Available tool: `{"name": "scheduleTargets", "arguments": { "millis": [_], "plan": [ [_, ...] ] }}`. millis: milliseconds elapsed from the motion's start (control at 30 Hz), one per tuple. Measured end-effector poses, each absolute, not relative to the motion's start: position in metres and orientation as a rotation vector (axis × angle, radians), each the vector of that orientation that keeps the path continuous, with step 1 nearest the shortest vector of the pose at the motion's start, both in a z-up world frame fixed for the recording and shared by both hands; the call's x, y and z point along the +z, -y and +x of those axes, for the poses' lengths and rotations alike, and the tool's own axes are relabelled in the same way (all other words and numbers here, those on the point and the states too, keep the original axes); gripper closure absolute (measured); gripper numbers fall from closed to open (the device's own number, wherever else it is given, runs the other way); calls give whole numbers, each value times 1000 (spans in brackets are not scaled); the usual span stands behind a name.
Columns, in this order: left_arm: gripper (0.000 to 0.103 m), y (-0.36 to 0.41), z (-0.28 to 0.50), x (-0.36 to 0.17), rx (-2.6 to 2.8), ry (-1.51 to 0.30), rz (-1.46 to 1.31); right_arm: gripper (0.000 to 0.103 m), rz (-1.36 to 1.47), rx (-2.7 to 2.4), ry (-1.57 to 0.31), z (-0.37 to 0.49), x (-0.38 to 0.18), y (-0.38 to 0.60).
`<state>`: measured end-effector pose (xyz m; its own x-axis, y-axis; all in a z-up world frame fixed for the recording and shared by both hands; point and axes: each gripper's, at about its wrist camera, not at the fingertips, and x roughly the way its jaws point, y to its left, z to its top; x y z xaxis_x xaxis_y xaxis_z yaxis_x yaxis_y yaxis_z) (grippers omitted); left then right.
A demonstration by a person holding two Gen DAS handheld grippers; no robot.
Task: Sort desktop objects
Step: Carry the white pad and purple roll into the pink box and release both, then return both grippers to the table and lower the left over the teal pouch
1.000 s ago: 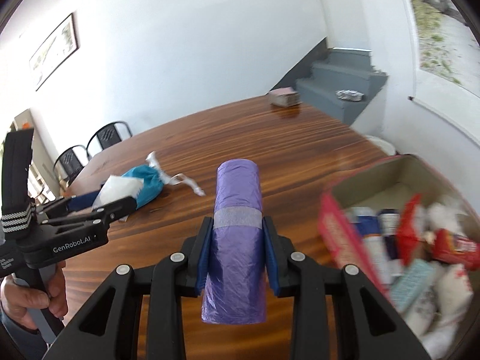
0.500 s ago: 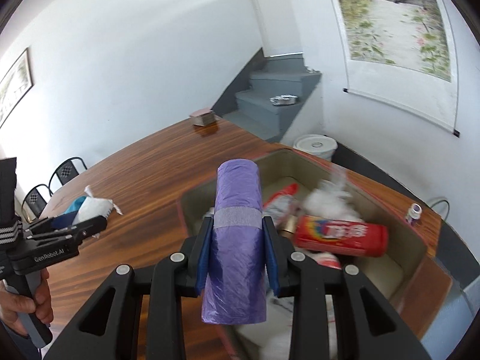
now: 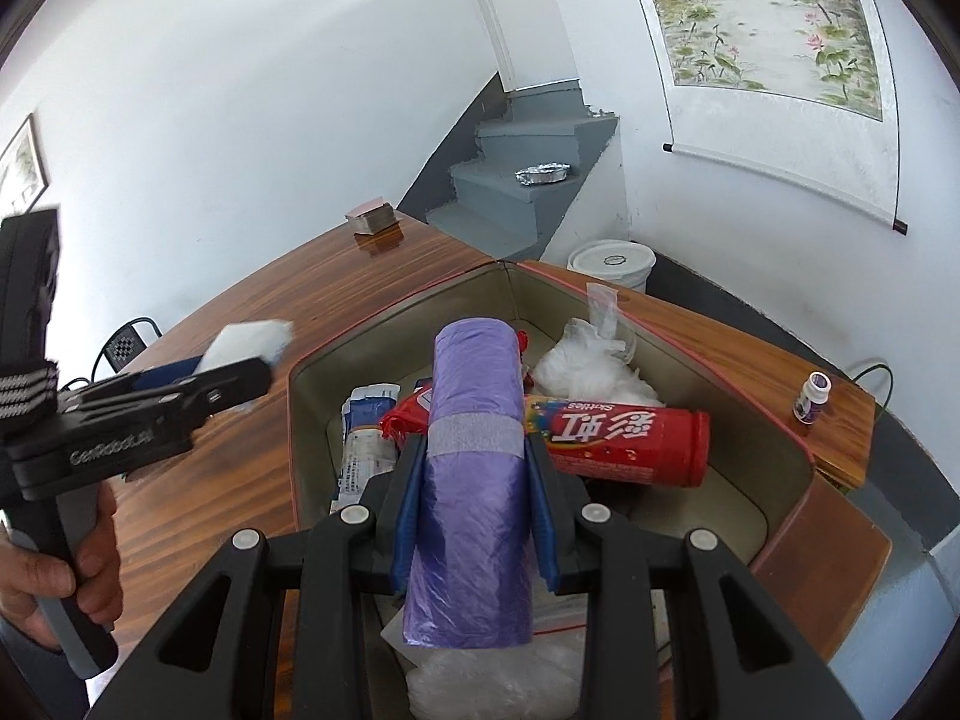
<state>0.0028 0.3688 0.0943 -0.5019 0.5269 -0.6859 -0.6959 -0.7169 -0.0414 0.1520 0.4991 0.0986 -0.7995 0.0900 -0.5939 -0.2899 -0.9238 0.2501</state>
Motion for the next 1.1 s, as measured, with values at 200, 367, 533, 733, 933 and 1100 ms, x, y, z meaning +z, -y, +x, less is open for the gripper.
{"name": "scheduleTargets", "arguments": {
  "millis": [200,367,533,733,933,1100],
  "plan": [
    [28,-392,5,87,2139,-329,-940,62,-891,2766,-517,154,99,-501],
    [28,-391,3,79,2139,-335,-980,50,-875,2756,-531,156,100,-503],
    [28,-382,1,83,2082,-232,-974,44,-878,2748,-545,156,98,-502],
    [27,-380,-7,84,1963,-80,-1015,41,-860,2745,-536,157,102,-499],
    [27,-372,-20,78,1864,100,-1104,39,-854,2744,-532,158,103,-499],
    [27,-358,-21,85,1970,82,-1061,37,-843,2744,-533,158,107,-499]
  ]
}}
